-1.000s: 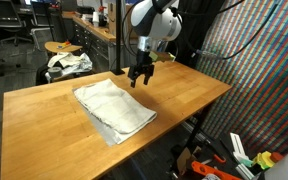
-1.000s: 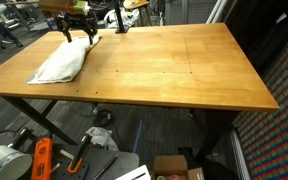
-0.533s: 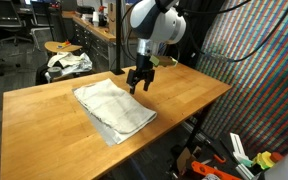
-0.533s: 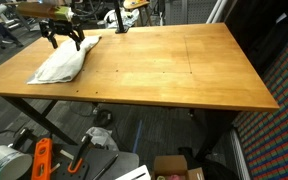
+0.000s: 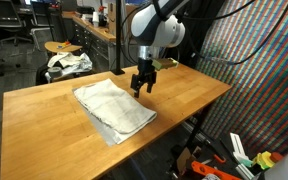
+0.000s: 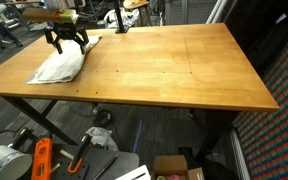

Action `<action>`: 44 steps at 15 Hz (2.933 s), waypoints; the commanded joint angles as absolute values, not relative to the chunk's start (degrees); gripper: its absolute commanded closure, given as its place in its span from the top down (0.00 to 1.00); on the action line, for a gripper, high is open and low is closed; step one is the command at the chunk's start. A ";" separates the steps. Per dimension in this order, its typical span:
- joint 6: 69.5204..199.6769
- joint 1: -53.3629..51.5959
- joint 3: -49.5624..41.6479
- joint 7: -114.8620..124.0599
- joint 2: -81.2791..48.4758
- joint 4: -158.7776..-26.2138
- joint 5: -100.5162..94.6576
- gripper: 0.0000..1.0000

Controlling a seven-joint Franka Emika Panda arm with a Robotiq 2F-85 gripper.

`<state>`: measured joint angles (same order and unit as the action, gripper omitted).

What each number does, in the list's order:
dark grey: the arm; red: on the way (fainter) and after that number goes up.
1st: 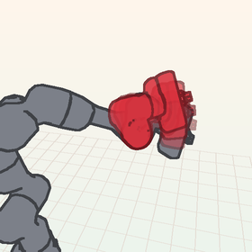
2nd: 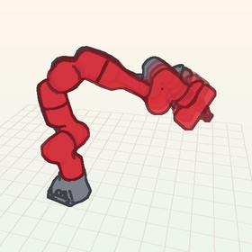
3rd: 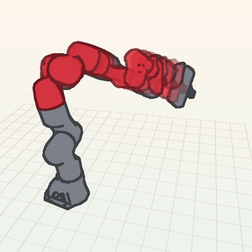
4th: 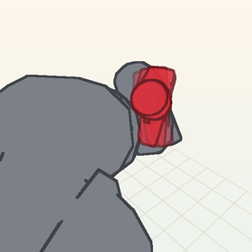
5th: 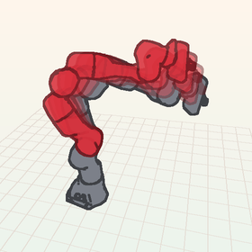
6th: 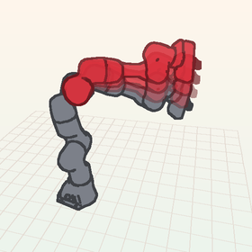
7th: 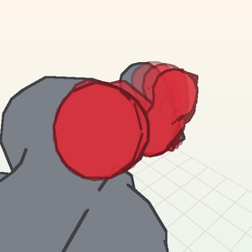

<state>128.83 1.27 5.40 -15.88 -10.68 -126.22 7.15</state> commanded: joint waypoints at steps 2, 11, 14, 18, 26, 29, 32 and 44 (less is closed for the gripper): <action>132.13 -1.85 5.76 -15.52 -7.82 -131.00 1.26 1.00; 137.10 -5.93 9.67 -14.94 -4.26 -138.21 5.86 1.00; 143.43 -7.12 11.22 -14.92 -3.14 -141.09 11.26 1.00; 149.16 -9.04 12.62 -12.74 -3.24 -143.22 12.53 1.00; 156.65 -13.16 12.91 -0.24 -3.54 -146.64 2.18 0.74; 157.34 -13.81 12.46 3.83 -3.82 -146.88 -1.62 0.51; 156.03 -13.85 12.27 6.33 -4.02 -146.50 -4.34 0.28; 142.05 -13.29 13.51 2.59 -1.36 -143.83 -1.44 0.07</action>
<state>143.78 -13.19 12.94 4.64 -4.82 -143.53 -4.01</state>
